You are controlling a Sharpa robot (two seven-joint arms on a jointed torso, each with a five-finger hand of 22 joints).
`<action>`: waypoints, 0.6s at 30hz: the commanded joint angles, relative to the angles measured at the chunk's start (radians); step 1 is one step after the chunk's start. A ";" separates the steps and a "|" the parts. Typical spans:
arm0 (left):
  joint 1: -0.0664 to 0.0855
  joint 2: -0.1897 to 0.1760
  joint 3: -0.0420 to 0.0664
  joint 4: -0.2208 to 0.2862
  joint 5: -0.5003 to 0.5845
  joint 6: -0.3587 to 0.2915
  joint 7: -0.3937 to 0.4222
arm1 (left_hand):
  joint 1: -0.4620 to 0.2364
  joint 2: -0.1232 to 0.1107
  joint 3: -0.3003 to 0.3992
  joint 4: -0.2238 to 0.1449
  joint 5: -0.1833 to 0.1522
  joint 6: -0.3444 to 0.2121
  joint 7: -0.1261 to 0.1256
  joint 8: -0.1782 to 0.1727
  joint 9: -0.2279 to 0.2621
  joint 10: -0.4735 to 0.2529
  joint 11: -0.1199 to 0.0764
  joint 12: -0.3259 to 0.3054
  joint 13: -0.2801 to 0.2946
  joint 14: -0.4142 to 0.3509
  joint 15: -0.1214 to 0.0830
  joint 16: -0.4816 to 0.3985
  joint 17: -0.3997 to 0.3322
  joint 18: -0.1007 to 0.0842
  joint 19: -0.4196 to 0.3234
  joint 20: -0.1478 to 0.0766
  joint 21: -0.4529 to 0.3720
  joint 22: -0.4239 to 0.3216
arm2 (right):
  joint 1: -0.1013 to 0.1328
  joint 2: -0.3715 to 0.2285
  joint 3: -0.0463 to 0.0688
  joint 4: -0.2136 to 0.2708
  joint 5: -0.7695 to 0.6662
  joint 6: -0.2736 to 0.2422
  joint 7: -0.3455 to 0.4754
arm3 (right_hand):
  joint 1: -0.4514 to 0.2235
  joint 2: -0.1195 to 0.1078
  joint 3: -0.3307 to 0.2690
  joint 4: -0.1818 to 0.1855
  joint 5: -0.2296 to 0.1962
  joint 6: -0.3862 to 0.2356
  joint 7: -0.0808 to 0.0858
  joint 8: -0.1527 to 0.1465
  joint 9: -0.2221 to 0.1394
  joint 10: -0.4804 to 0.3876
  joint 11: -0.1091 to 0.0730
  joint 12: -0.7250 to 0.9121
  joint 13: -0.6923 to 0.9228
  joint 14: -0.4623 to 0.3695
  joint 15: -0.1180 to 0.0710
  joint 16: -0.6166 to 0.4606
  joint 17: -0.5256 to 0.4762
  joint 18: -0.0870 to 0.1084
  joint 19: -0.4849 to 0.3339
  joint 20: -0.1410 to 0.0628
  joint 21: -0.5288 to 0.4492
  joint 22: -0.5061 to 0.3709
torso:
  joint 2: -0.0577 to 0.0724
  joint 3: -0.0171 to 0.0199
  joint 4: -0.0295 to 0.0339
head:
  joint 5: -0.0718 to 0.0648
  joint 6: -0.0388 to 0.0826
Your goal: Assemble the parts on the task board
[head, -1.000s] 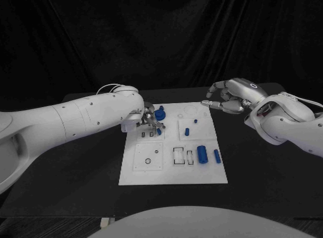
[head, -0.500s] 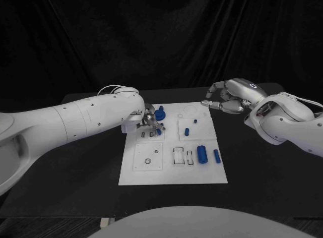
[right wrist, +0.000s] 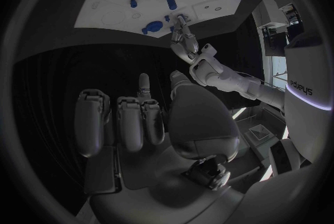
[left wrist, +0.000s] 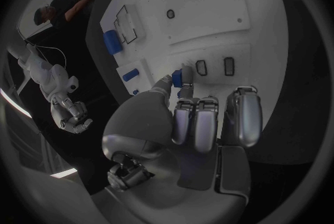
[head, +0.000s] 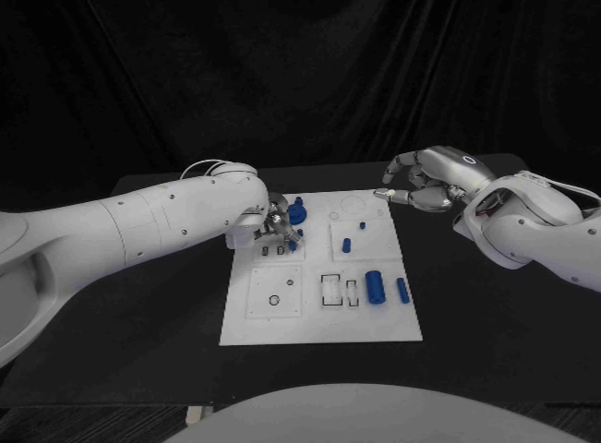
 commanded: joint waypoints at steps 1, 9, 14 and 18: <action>-0.002 0.000 0.001 0.001 0.001 -0.015 0.028 | 0.007 0.001 0.008 0.002 0.005 -0.009 0.000 -0.007 -0.002 0.106 -0.003 0.004 0.263 0.106 -0.006 0.007 0.263 0.013 -0.008 0.002 -0.006 0.111 | -0.003 -0.002 0.001 0.003 -0.001 0.007 -0.003 | 0.020 -0.001 0.000 -0.009 -0.006 0.006 0.001 0.005 -0.002 0.105 0.005 0.004 0.263 0.091 0.008 -0.004 0.188 0.000 0.037 0.007 -0.006 0.211 | 0.000 0.0000 -0.0001 | 0.000 0.000; -0.003 -0.008 0.001 0.012 0.001 -0.019 0.028 | 0.017 -0.016 0.052 -0.017 0.036 -0.008 0.000 -0.018 -0.002 0.106 -0.002 0.004 0.263 0.106 -0.004 0.007 0.263 0.014 -0.011 0.004 -0.010 0.112 | -0.005 -0.003 0.001 0.004 -0.001 0.012 -0.008 | 0.039 0.000 0.002 -0.012 -0.005 0.007 0.001 0.006 -0.004 0.105 0.005 0.004 0.263 0.091 0.008 -0.005 0.186 0.000 0.037 0.007 -0.006 0.211 | 0.000 0.0003 0.0003 | 0.001 0.000; -0.002 -0.022 0.001 0.029 0.001 -0.029 0.023 | 0.028 -0.048 0.145 -0.058 0.067 0.001 -0.003 -0.023 0.006 0.106 -0.005 0.004 0.263 0.106 -0.007 0.007 0.263 0.013 -0.005 0.002 -0.010 0.120 | -0.007 -0.003 0.001 0.004 -0.001 0.016 -0.012 | 0.052 0.004 0.005 -0.014 -0.003 0.008 0.001 0.007 -0.005 0.105 0.006 0.004 0.263 0.091 0.009 -0.005 0.185 0.000 0.036 0.008 -0.009 0.210 | -0.001 0.0001 0.0002 | 0.004 0.000; 0.001 -0.052 0.001 0.062 0.001 -0.040 0.010 | 0.001 -0.086 0.238 -0.076 0.108 0.010 -0.005 -0.022 0.022 0.106 -0.007 0.004 0.263 0.106 -0.011 0.007 0.263 0.011 0.004 0.000 -0.009 0.127 | -0.010 -0.004 0.001 0.003 0.001 0.017 -0.014 | 0.054 0.005 0.006 -0.015 -0.002 0.008 0.001 0.007 -0.005 0.105 0.006 0.004 0.263 0.090 0.009 -0.006 0.183 0.001 0.035 0.008 -0.011 0.210 | 0.000 -0.0002 0.0004 | 0.002 0.000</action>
